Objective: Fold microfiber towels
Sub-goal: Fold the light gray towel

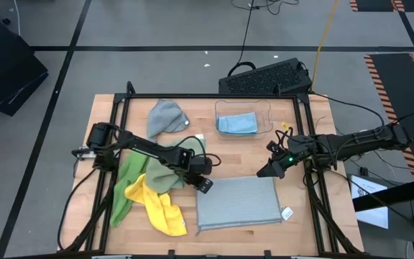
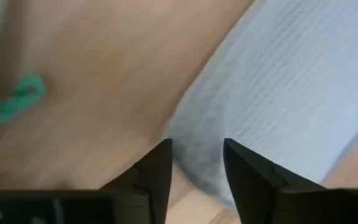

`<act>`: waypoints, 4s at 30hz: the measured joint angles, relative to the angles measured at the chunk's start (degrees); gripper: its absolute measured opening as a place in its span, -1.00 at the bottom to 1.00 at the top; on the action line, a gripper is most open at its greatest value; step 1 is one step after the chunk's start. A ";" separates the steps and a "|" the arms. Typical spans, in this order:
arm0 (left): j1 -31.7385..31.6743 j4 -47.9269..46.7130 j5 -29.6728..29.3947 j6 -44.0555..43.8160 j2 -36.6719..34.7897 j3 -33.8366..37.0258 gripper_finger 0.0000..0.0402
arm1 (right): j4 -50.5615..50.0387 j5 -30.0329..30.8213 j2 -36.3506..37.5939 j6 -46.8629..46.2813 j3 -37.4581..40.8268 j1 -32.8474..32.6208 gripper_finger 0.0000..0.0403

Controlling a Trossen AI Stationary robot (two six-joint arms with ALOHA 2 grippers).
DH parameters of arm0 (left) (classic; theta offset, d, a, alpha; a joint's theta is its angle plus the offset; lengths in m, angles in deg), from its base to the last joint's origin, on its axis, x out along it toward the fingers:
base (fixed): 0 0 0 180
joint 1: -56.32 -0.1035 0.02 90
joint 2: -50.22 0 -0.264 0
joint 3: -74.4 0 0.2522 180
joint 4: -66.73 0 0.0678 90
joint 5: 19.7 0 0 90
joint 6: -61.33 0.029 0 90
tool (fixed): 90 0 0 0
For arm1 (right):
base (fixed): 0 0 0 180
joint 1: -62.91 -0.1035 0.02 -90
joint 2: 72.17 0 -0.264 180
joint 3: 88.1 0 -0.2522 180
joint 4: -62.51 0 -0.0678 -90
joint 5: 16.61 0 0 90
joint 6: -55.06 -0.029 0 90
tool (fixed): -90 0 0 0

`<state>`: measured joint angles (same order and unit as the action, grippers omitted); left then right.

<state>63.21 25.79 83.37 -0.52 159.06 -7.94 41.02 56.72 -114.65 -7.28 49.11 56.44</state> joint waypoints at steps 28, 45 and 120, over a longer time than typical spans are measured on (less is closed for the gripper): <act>0.30 -3.71 -3.67 19.99 0.01 -0.05 -0.03 | -0.70 -0.02 -0.04 0.76 0.02 0.00 -0.48; -0.46 -5.11 -4.58 19.02 -4.39 -0.23 -0.08 | -0.88 0.04 -0.07 0.70 0.02 0.00 -0.48; 13.06 -16.28 -27.02 41.69 0.87 -17.90 -0.95 | 49.02 -18.21 -62.79 30.69 -17.53 4.57 -0.26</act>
<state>76.27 9.51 56.35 41.16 159.93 -25.84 90.05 38.51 -177.44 23.41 31.58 61.01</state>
